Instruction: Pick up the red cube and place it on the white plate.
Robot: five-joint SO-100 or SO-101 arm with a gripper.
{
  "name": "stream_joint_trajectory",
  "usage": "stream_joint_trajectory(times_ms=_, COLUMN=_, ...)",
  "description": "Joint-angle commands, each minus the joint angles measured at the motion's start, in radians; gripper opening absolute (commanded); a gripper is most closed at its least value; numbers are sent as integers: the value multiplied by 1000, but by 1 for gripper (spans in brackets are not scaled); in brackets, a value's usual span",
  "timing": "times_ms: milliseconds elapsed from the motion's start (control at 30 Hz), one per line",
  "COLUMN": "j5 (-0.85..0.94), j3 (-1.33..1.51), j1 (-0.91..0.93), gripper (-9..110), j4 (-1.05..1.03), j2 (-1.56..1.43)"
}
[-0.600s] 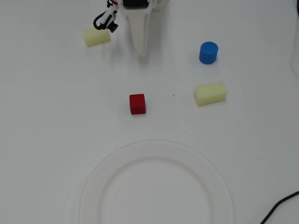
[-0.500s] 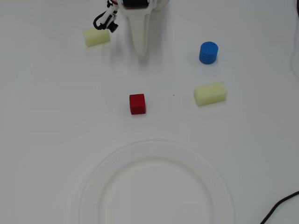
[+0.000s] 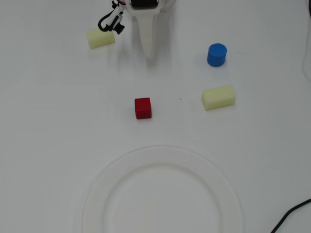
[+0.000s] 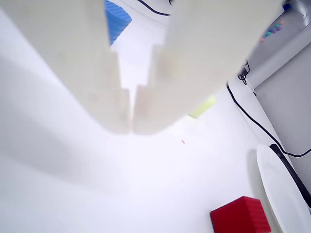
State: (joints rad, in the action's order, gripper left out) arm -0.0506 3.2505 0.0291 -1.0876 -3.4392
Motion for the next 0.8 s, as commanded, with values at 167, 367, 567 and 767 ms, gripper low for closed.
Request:
stream_joint_trajectory(times_ms=167, j5=109, j3=-78, j1=17, gripper=0, j4=11, j2=-5)
stream_joint_trajectory(times_ms=367, j5=161, j3=-331, j1=3, gripper=0, j4=118, j2=414)
stream_joint_trajectory(times_ms=567, j5=138, j3=-726, j1=-2, gripper=0, j4=81, j2=930)
stream_joint_trajectory(times_ms=767, j5=129, j3=-969, j1=14, gripper=9, j4=84, j2=1227)
